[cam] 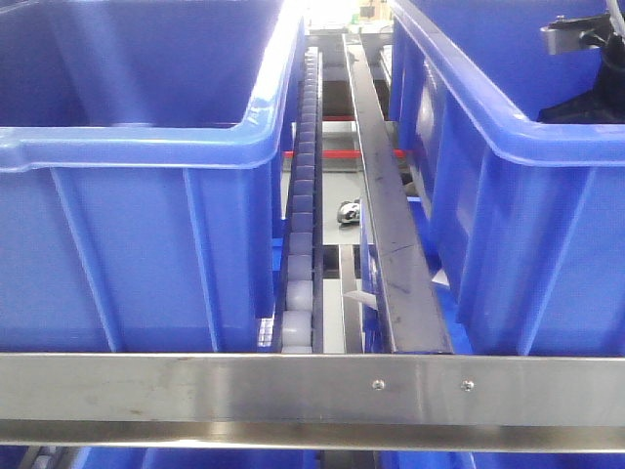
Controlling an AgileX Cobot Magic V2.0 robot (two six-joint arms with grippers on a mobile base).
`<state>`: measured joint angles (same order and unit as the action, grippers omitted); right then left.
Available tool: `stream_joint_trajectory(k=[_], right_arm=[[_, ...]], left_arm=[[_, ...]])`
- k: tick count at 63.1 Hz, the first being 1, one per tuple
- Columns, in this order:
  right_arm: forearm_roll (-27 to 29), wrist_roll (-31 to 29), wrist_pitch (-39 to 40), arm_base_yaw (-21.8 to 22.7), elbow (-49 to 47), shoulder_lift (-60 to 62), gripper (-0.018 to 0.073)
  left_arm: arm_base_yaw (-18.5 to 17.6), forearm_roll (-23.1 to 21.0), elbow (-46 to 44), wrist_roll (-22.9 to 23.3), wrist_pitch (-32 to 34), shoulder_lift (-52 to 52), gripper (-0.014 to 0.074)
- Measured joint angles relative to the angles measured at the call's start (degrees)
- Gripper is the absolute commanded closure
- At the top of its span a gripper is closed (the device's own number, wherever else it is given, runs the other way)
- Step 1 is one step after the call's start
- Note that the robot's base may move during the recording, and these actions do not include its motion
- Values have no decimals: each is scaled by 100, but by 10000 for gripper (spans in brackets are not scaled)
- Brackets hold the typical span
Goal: Pick and sort blue part to right shelf
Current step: 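Lower the right gripper's blue part into a bin and open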
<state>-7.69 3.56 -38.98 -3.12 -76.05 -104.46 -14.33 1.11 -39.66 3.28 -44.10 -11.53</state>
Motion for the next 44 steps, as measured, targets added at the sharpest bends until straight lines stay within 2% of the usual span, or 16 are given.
stream_joint_trajectory(k=[7,12,16,22,26,30,44], right_arm=[[0,0,-44,0,0,73,-37],[0,0,-67,0,0,255,32],[0,0,-67,0,0,427,120],[0,0,-118,0,0,853,337],[-4,0,-182,0,0,1162,452],[-13,0,-201,0,80,1557,538],[-13,0,-149,0,1086,3205,524]], left_arm=[[0,0,0,0,0,0,472],[0,0,0,0,-14,57,472],[0,41,-23,0,-106,172,472],[0,230,-54,0,-256,486,472],[0,378,-64,0,-462,727,472],[0,474,-64,0,-710,1007,472],[0,528,-98,0,-1203,1197,472]])
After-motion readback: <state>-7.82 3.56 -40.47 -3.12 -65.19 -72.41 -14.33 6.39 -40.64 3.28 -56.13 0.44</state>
